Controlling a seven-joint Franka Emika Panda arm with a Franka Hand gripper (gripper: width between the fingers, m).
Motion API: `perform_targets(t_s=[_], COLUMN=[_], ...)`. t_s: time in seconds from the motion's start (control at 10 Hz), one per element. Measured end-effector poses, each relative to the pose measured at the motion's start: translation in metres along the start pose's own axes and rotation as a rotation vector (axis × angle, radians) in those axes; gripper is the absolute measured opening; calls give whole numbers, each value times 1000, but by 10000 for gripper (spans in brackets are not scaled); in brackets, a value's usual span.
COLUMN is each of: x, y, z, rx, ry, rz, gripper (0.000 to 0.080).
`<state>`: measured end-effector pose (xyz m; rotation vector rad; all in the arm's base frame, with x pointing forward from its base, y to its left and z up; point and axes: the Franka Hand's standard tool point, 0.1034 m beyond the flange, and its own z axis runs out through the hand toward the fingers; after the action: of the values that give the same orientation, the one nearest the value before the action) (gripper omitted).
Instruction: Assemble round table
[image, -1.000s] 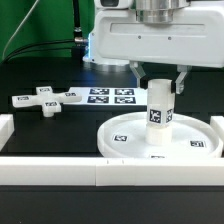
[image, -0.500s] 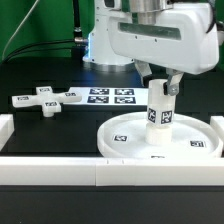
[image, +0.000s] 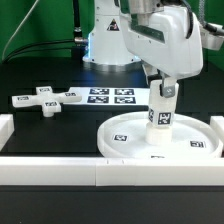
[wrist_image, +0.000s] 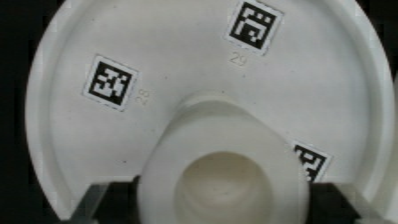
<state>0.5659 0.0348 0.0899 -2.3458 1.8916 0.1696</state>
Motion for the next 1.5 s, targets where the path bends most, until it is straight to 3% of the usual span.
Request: perform_targets(t_s=[0.2,0.3,0.4,1.1,1.3,1.5], x=[-2,-2,-1,0,0,1], y=[0,0,-1,-7,-10,-9], z=[0,0,0,1,1,1], rx=[2,2,-6,-10,6,5], ry=[-6,-6,-12,-18,3,3], rz=[23,-14,-60,-719,-928,-1047], gripper=[406,590,631,649,649,649])
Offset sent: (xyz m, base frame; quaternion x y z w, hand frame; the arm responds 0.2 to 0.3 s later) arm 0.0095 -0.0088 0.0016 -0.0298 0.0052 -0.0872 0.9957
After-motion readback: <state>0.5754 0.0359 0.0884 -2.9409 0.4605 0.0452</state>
